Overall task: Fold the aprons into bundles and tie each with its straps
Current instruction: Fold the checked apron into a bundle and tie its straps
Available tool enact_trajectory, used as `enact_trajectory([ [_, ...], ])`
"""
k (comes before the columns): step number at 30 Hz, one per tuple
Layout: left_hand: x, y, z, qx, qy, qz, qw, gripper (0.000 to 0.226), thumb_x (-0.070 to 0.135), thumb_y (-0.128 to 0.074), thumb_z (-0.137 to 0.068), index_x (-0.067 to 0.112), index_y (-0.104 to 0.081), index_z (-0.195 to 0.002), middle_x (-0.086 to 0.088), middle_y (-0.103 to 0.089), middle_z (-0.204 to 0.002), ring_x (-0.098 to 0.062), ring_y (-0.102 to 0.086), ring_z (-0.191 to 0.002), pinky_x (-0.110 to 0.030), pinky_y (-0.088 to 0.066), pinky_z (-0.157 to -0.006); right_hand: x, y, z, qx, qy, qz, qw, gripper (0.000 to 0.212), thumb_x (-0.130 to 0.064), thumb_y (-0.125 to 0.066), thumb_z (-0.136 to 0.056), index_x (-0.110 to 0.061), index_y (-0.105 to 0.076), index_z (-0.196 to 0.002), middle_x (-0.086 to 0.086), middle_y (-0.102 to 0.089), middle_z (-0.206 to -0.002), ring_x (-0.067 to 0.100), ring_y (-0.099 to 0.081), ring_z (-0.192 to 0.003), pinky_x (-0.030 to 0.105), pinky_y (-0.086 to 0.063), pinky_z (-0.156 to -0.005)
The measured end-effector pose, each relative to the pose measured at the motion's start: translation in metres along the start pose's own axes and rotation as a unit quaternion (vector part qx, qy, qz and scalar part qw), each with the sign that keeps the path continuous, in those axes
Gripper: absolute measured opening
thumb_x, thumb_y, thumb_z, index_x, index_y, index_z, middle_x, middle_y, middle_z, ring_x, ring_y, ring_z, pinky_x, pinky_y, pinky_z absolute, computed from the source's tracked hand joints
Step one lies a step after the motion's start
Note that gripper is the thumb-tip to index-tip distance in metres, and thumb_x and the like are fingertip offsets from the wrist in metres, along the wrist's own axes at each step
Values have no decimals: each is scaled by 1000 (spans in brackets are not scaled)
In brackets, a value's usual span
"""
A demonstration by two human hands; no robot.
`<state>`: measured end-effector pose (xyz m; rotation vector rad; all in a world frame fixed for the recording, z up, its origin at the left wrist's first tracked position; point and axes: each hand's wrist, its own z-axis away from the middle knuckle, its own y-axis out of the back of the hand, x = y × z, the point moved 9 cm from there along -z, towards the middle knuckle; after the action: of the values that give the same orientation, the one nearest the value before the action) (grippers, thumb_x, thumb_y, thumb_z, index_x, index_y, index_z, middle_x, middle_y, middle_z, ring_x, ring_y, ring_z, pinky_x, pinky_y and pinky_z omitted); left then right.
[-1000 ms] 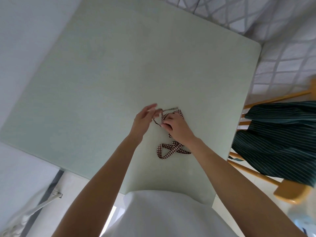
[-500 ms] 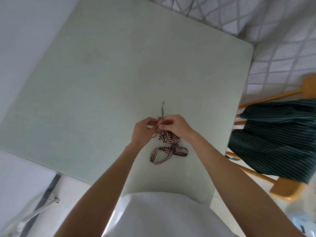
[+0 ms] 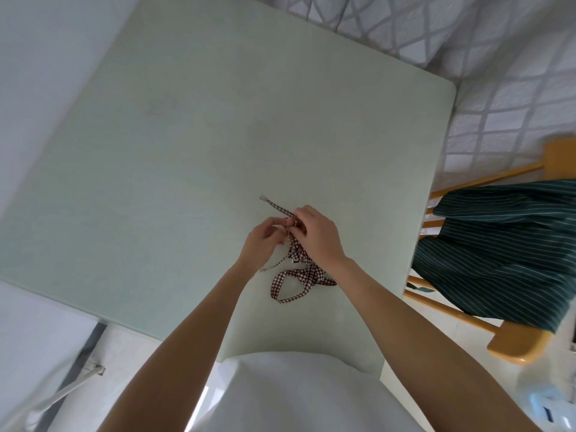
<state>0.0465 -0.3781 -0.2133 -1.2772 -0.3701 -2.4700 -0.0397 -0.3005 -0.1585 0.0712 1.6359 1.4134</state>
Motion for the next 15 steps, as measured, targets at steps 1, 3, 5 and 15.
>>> enact_trajectory([
  [1,-1,1,0,-9,6,14,1000,21,9,-52,-90,23,-64,-101,0,-69,-86,-14,-62,-84,-28,-50,-83,0,0,1,7,0,-9,1000,7,-14,-66,-83,-11,-62,-88,-1,-56,-92,12,-56,-67,26,-46,-58],
  [3,-2,0,3,-32,9,44,998,21,7,-53,-91,20,-65,-103,-2,-68,-89,-12,-62,-84,-23,-49,-79,0,0,2,10,-6,-38,999,6,-14,-67,-82,-13,-62,-86,-3,-55,-94,8,-56,-69,26,-48,-61],
  [5,-1,2,4,-37,8,59,998,20,7,-58,-90,15,-65,-107,-3,-68,-96,-10,-62,-88,-19,-49,-76,1,1,3,1,-12,-85,996,7,-14,-67,-81,-17,-62,-82,-8,-55,-90,6,-57,-75,28,-50,-67],
  [15,2,19,3,0,33,-51,998,11,14,-54,-90,18,-65,-92,6,-67,-90,-11,-57,-83,-26,-46,-78,9,-8,2,-45,-54,-181,981,11,-12,-73,-74,-20,-67,-78,-8,-65,-83,7,-62,-80,40,-52,-75],
])
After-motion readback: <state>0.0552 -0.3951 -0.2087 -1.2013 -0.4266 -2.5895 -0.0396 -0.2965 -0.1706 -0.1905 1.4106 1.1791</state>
